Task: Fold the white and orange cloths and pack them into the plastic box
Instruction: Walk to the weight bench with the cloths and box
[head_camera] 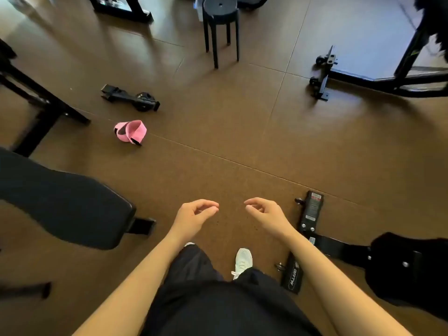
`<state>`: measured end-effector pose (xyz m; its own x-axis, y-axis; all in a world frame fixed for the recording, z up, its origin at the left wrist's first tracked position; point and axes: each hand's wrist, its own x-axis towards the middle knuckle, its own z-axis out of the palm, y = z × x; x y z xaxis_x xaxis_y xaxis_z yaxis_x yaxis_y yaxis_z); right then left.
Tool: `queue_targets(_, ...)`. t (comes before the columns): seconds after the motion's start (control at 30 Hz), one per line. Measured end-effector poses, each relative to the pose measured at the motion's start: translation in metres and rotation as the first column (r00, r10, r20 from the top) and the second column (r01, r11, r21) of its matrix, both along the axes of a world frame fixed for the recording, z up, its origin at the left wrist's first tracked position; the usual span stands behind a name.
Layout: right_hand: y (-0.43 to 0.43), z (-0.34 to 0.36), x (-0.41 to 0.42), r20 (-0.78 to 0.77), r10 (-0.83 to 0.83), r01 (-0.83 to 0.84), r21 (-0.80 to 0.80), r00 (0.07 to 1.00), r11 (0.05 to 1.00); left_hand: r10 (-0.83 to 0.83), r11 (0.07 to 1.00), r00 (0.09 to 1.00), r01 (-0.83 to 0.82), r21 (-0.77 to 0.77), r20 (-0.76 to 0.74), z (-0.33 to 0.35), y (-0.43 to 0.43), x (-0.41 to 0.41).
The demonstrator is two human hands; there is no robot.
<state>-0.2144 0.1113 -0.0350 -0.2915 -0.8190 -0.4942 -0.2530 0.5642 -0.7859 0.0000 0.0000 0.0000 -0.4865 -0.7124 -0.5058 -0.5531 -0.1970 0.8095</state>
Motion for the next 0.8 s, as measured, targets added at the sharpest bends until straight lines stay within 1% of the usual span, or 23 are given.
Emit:
queue_targets(0.17,-0.031,0.005,-0.039,0.007,-0.009,0.009,0.018,1.000,1.000,0.012,0.998,1.000,-0.013,0.055,0.009,-0.001,-0.025,-0.031)
queue_targets(0.27,-0.068,0.005,-0.061,-0.004,-0.034,0.034,0.025,0.999,0.999,0.035,0.996,0.999,-0.032,0.083,-0.028,-0.004,-0.061,-0.049)
queue_targets(0.37,-0.109,0.003,-0.081,-0.010,-0.072,0.072,0.022,0.997,0.997,0.007,0.997,0.999,-0.004,0.073,-0.047,-0.014,-0.105,-0.070)
queue_targets(0.43,-0.139,0.006,-0.095,-0.012,-0.103,0.104,0.020,0.995,0.994,-0.004,0.996,0.999,0.009,0.094,-0.055,-0.019,-0.139,-0.086)
queue_targets(0.53,-0.186,0.015,-0.115,-0.015,-0.106,0.107,0.058,0.994,0.993,-0.044,0.994,0.997,0.050,0.101,-0.061,-0.024,-0.192,-0.110)
queue_targets(0.67,-0.247,0.020,-0.150,-0.032,-0.135,0.137,0.082,0.990,0.987,-0.168,0.982,0.984,0.173,0.078,-0.065,-0.027,-0.267,-0.151)
queue_targets(0.8,-0.299,0.021,-0.192,-0.018,-0.198,0.199,0.095,0.980,0.975,-0.206,0.977,0.977,0.209,0.047,-0.061,-0.022,-0.335,-0.203)
